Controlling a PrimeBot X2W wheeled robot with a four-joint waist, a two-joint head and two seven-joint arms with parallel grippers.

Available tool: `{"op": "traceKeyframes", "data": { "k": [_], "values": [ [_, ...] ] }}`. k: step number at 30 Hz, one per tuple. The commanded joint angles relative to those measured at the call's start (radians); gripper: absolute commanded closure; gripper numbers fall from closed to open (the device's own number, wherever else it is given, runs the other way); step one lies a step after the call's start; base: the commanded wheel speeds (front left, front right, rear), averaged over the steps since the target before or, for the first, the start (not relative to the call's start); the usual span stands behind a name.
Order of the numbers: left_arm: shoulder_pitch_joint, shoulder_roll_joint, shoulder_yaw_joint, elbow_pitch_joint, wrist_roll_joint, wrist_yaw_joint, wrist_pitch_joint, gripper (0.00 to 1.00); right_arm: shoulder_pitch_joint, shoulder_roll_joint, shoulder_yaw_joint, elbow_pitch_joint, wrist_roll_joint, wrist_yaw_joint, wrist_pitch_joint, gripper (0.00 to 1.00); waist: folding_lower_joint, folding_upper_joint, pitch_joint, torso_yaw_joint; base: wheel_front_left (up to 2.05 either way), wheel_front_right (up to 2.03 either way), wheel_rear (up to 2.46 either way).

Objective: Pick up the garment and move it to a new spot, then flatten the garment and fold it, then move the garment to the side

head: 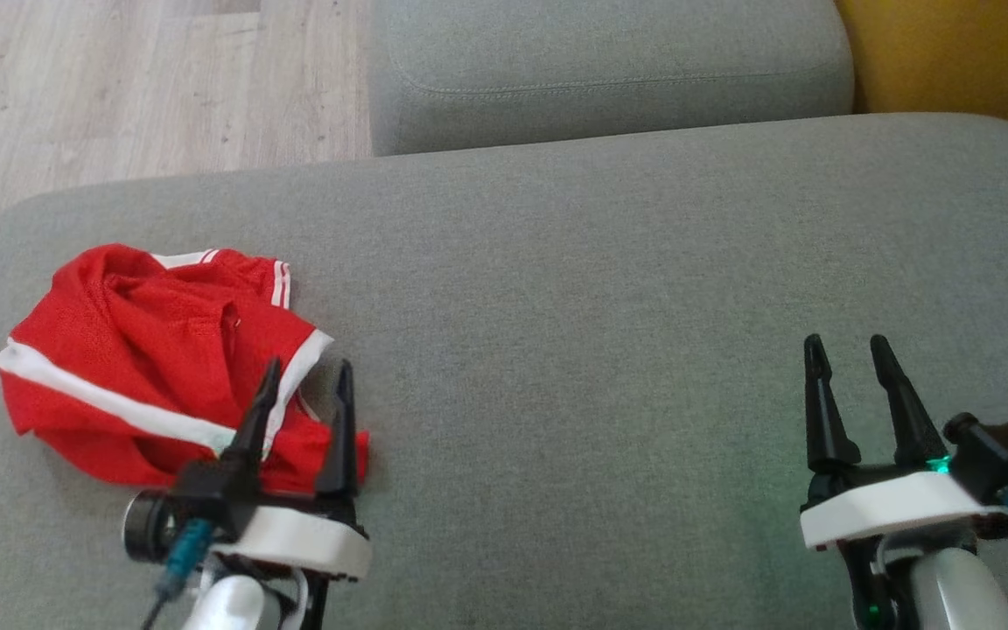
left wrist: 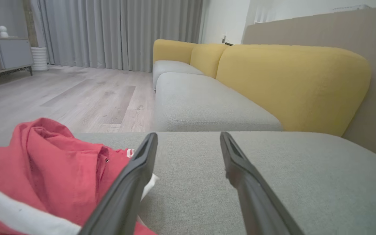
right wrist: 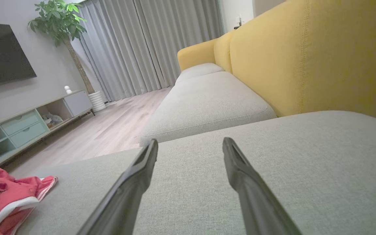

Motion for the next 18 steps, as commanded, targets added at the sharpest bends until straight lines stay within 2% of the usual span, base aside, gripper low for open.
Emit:
{"op": "traceKeyframes", "data": {
  "k": [1, 6, 12, 18],
  "values": [
    [-0.059, 0.022, 0.011, -0.029, 0.03, 0.008, -0.013, 0.0, -0.055, -0.009, 0.02, -0.043, -0.033, -0.001, -0.013, 0.0, -0.0001, -0.0001, 0.001, -0.001, 0.0, 0.0, 0.0],
    [-0.088, 0.055, -0.06, -0.005, 0.118, 0.05, -0.03, 0.0, -0.059, -0.009, 0.027, -0.037, -0.143, -0.001, -0.031, 0.0, -0.0001, -0.0001, 0.003, -0.003, 0.0, 0.0, 0.0],
    [-0.12, 0.08, -0.136, 0.023, 0.197, 0.078, -0.048, 0.0, -0.066, -0.01, 0.04, -0.032, -0.248, -0.001, -0.049, 0.0, -0.0001, -0.0001, 0.004, -0.004, 0.0, 0.0, 0.0],
    [-0.127, 0.067, -0.145, 0.029, 0.189, 0.111, -0.065, 0.0, -0.071, -0.01, 0.05, -0.04, -0.301, -0.001, -0.066, 0.0, -0.0001, -0.0001, 0.005, -0.001, 0.0, 0.0, 0.0]
  ]
}}
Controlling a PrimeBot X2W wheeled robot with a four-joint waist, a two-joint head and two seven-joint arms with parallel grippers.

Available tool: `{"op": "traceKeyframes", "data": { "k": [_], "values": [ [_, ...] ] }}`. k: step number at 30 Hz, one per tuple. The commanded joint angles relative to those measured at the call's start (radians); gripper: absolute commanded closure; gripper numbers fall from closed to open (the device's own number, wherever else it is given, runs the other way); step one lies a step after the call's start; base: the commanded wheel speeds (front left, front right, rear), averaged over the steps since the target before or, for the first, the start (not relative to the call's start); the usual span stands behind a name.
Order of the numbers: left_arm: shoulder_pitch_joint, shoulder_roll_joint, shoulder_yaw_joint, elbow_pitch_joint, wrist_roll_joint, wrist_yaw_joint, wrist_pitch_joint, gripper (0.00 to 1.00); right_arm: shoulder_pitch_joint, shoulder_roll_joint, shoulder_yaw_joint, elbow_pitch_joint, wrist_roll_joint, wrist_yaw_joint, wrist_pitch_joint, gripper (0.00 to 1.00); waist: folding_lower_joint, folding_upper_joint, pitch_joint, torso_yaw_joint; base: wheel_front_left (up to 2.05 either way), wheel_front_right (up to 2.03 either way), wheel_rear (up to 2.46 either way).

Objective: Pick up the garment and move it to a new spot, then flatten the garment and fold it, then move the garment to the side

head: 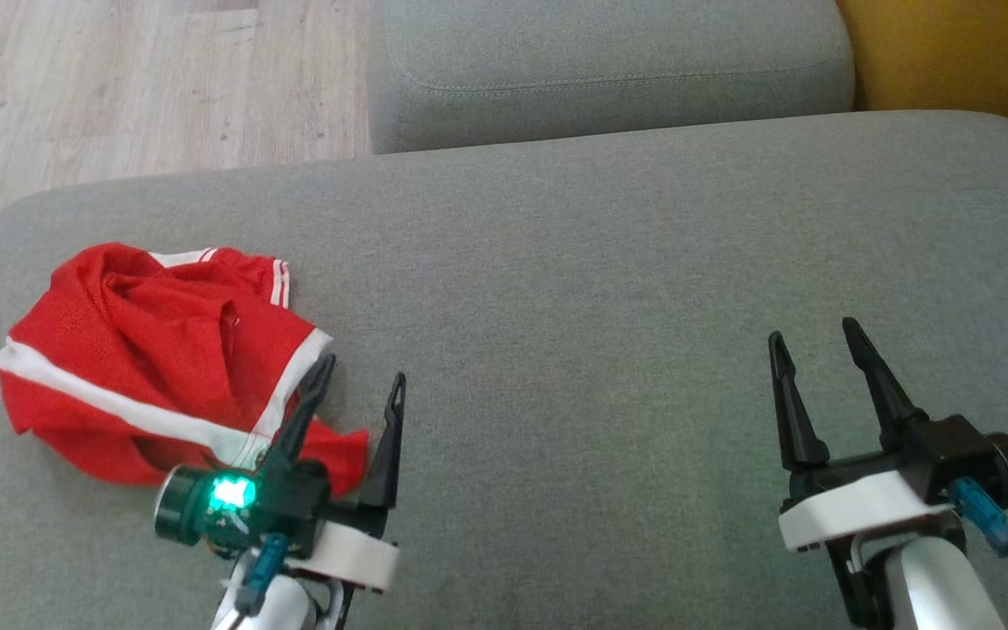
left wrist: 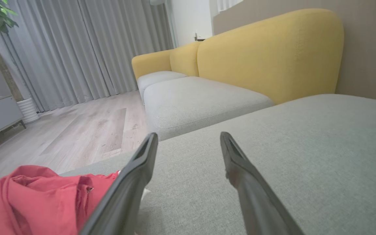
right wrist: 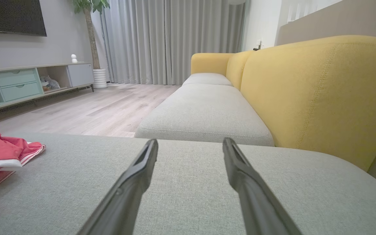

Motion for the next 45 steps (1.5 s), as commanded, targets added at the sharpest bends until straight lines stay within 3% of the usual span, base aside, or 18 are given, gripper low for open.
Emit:
{"op": "traceKeyframes", "data": {
  "k": [1, 8, 11, 28, 36, 45],
  "values": [
    [-0.052, 0.006, 0.038, -0.048, -0.006, 0.013, -0.014, 0.0, -0.048, -0.009, 0.025, -0.043, -0.018, -0.001, -0.016, 0.0, -0.0001, 0.0, 0.002, 0.002, 0.0, 0.0, 0.0],
    [0.0, -0.037, 0.143, -0.088, -0.086, 0.012, -0.035, 0.0, -0.032, -0.01, -0.003, -0.014, 0.119, -0.001, -0.037, 0.0, -0.0001, 0.0, 0.003, 0.006, 0.0, 0.0, 0.0],
    [0.021, -0.052, 0.175, -0.084, -0.077, -0.009, -0.044, 0.0, -0.023, -0.01, -0.007, 0.017, 0.164, -0.001, -0.046, 0.0, -0.0001, 0.0, 0.0, 0.007, 0.0, 0.0, 0.0],
    [0.05, -0.126, 0.259, 0.011, 0.022, -0.103, -0.062, 0.0, -0.037, -0.011, 0.025, 0.104, 0.166, -0.001, -0.064, 0.0, -0.0001, 0.0, -0.009, 0.009, 0.0, 0.0, 0.0],
    [0.062, -0.153, 0.31, 0.02, 0.032, -0.13, -0.062, 0.0, -0.033, -0.011, 0.045, 0.115, 0.165, -0.001, -0.064, 0.0, -0.0001, 0.0, -0.02, 0.065, 0.0, 0.0, 0.0],
    [0.084, -0.157, 0.373, 0.026, 0.065, -0.143, -0.062, 0.0, -0.028, -0.011, 0.115, 0.106, 0.194, -0.001, -0.064, 0.0, -0.0001, 0.0, -0.04, 0.172, 0.0, 0.0, 0.0]
  ]
}}
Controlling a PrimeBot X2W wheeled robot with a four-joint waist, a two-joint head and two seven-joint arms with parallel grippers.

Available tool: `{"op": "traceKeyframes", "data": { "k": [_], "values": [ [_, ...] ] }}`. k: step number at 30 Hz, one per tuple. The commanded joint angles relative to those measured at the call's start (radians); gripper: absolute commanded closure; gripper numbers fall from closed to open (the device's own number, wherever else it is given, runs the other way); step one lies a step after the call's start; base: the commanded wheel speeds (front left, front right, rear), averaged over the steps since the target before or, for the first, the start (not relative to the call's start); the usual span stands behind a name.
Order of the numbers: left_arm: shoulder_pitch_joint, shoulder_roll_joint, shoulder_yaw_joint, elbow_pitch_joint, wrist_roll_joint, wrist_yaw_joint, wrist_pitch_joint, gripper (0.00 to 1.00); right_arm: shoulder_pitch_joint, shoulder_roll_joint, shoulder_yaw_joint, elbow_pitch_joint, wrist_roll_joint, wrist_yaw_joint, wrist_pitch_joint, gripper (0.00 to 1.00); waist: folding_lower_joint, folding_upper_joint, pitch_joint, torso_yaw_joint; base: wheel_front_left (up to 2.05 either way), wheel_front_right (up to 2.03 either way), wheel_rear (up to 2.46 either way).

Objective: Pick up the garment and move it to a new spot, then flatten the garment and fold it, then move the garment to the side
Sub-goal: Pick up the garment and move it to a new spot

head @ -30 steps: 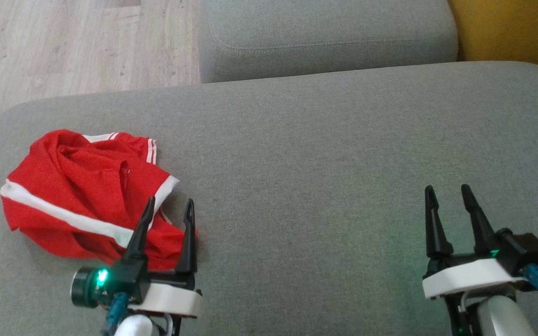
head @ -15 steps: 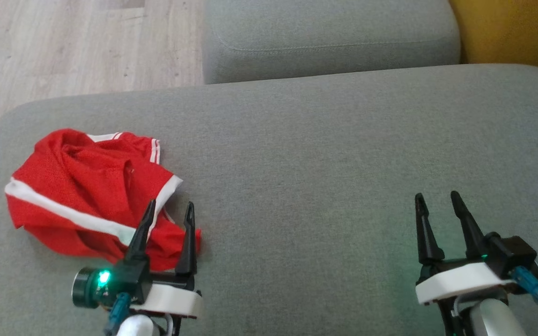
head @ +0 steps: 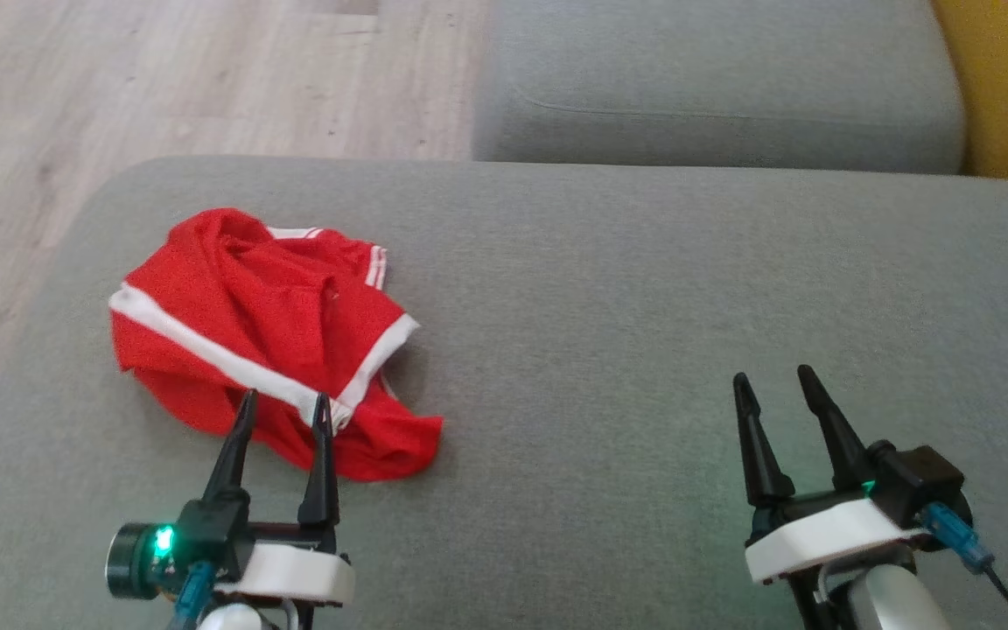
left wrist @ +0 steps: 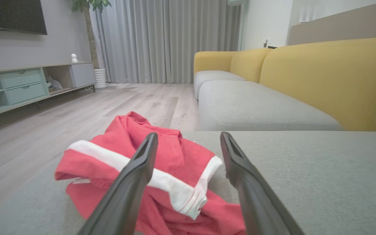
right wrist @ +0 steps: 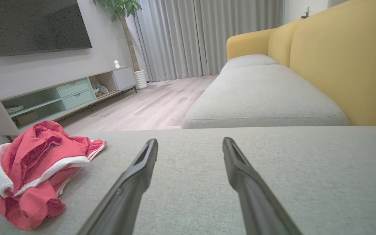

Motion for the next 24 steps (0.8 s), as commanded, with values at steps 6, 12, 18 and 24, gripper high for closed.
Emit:
{"op": "traceKeyframes", "data": {
  "k": [6, 12, 18, 24],
  "values": [
    [-0.016, 0.0, 0.065, -0.032, 0.026, -0.009, -0.011, 0.0, -0.023, -0.009, 0.062, -0.037, 0.049, -0.001, -0.011, 0.0, 0.0, 0.0, -0.018, 0.093, 0.0, 0.0, 0.0],
    [-0.002, 0.002, 0.089, -0.032, 0.04, -0.015, -0.011, 0.0, -0.011, -0.009, 0.093, -0.041, 0.072, -0.001, -0.011, 0.0, 0.0, 0.0, -0.035, 0.161, 0.0, 0.0, 0.0],
    [0.006, 0.003, 0.103, -0.032, 0.046, -0.021, -0.011, 0.0, -0.004, -0.009, 0.108, -0.041, 0.082, -0.001, -0.011, 0.0, 0.0, 0.0, -0.044, 0.198, 0.0, 0.0, 0.0],
    [0.014, 0.001, 0.117, -0.035, 0.051, -0.027, -0.011, 0.0, 0.002, -0.009, 0.115, -0.043, 0.084, -0.001, -0.011, 0.0, 0.0, 0.0, -0.044, 0.22, 0.0, 0.0, 0.0]
  ]
}}
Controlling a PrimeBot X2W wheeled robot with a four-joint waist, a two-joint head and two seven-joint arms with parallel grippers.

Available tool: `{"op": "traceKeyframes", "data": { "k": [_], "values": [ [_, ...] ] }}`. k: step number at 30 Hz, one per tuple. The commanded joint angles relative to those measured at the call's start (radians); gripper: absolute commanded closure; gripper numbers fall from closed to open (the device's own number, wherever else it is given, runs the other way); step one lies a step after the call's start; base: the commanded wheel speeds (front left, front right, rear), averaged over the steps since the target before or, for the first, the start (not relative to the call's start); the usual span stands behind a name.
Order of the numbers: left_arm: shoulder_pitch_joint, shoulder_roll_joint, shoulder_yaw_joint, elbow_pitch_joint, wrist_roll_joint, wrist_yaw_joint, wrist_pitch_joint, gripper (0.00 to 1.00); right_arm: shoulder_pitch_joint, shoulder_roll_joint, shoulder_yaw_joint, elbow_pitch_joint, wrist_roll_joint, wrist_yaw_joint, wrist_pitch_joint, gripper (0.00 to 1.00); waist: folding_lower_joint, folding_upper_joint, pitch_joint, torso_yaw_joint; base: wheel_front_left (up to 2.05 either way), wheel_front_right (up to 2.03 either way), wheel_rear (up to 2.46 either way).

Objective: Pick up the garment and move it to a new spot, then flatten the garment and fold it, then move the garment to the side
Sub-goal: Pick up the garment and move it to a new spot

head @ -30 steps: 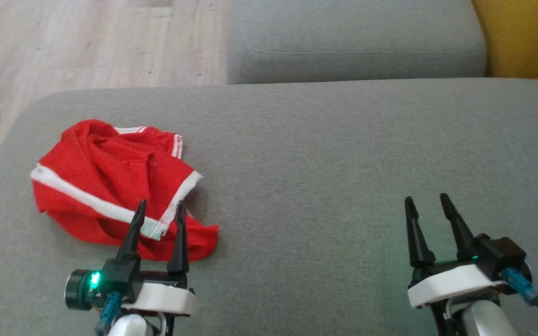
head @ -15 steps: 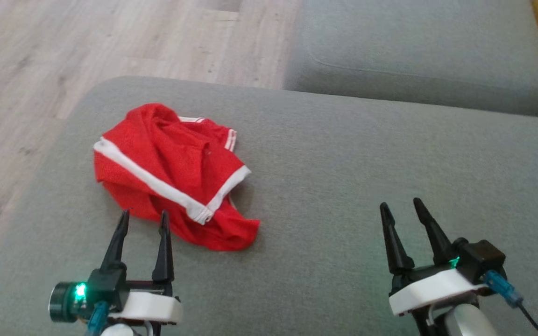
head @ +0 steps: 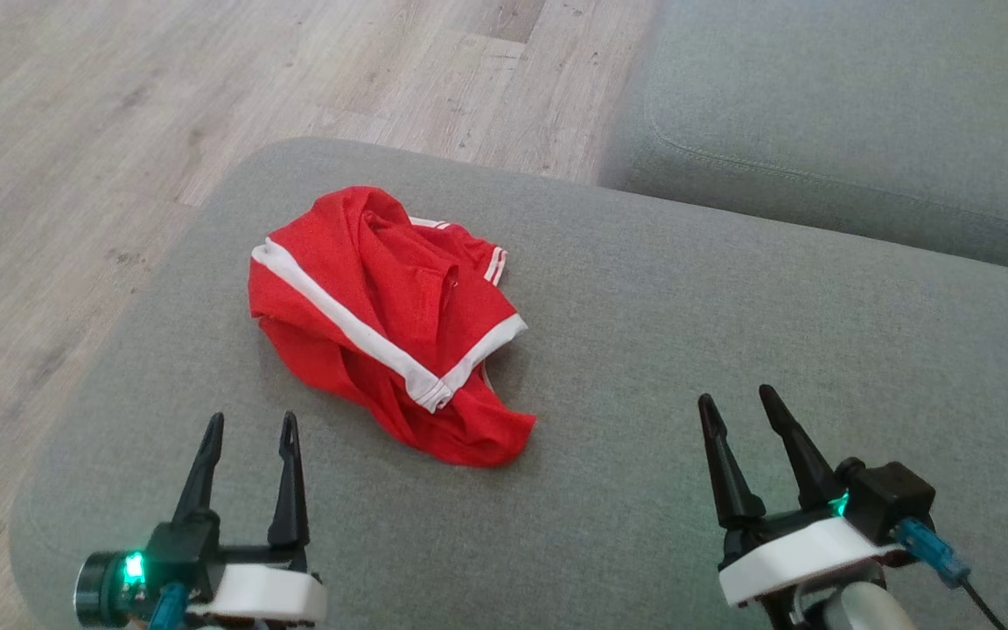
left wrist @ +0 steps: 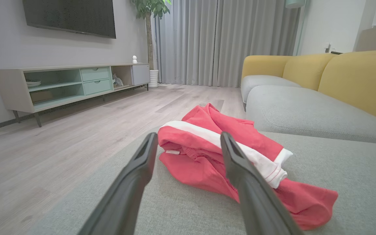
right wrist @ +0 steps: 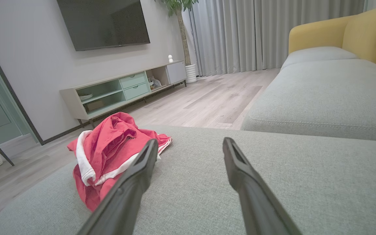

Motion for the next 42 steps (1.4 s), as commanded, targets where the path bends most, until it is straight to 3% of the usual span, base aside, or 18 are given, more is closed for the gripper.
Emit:
{"op": "traceKeyframes", "data": {
  "k": [1, 8, 12, 13, 17, 25, 34, 35, 36, 37, 42],
  "values": [
    [-0.03, 0.001, 0.036, -0.034, 0.012, 0.0, -0.01, 0.0, -0.022, -0.009, 0.024, -0.037, 0.004, -0.001, -0.011, 0.0, 0.0001, -0.0001, 0.002, 0.0, 0.0, 0.0, 0.0],
    [-0.058, 0.018, 0.035, -0.01, 0.027, -0.022, -0.01, 0.0, -0.017, -0.009, 0.029, -0.039, -0.007, -0.001, -0.011, 0.0, 0.0001, -0.0001, 0.024, -0.017, 0.0, 0.0, 0.0],
    [-0.194, 0.074, 0.018, 0.061, 0.037, -0.08, 0.025, 0.0, -0.037, -0.009, 0.011, -0.049, -0.022, -0.001, -0.011, 0.0, 0.0001, -0.0001, 0.08, -0.044, 0.0, 0.0, 0.0],
    [-0.273, 0.102, 0.004, 0.094, 0.04, -0.108, 0.066, 0.0, -0.05, -0.009, 0.005, -0.054, -0.03, -0.001, -0.011, 0.0, 0.0001, -0.0001, 0.108, -0.057, 0.0, 0.0, 0.0],
    [-0.437, 0.15, -0.024, 0.183, 0.014, -0.149, 0.181, 0.0, -0.08, -0.009, -0.003, -0.061, -0.043, -0.001, -0.011, 0.0, 0.0001, -0.0001, 0.168, -0.089, 0.0, 0.0, 0.0],
    [-0.647, 0.232, -0.062, 0.401, -0.061, -0.164, 0.362, 0.0, -0.13, -0.009, -0.008, -0.064, -0.045, -0.001, -0.011, 0.0, 0.0001, -0.0001, 0.244, -0.159, 0.0, 0.0, 0.0],
    [-0.692, 0.261, -0.087, 0.538, -0.124, -0.165, 0.386, 0.0, -0.145, -0.009, -0.014, -0.064, -0.042, -0.001, -0.011, 0.0, 0.0001, -0.0001, 0.263, -0.199, 0.0, 0.0, 0.0],
    [-0.694, 0.262, -0.099, 0.547, -0.134, -0.165, 0.386, 0.25, -0.146, -0.009, -0.015, -0.064, -0.043, -0.001, -0.011, 0.0, 0.0001, -0.0001, 0.264, -0.201, 0.0, 0.0, 0.0],
    [-0.697, 0.264, -0.108, 0.553, -0.145, -0.165, 0.38, 0.94, -0.147, -0.009, -0.015, -0.064, -0.044, -0.001, -0.011, 0.0, 0.0001, -0.0001, 0.265, -0.203, 0.0, 0.0, 0.0],
    [-0.7, 0.267, -0.115, 0.557, -0.155, -0.165, 0.37, 1.0, -0.148, -0.009, -0.016, -0.065, -0.044, -0.001, -0.011, 0.0, 0.0001, -0.0001, 0.266, -0.204, 0.0, 0.0, 0.0],
    [-0.725, 0.275, -0.137, 0.56, -0.184, -0.165, 0.292, 1.0, -0.148, -0.009, -0.019, -0.062, -0.045, -0.001, -0.011, 0.0, 0.0001, -0.0001, 0.26, -0.205, 0.0, 0.0, 0.0]
  ]
}}
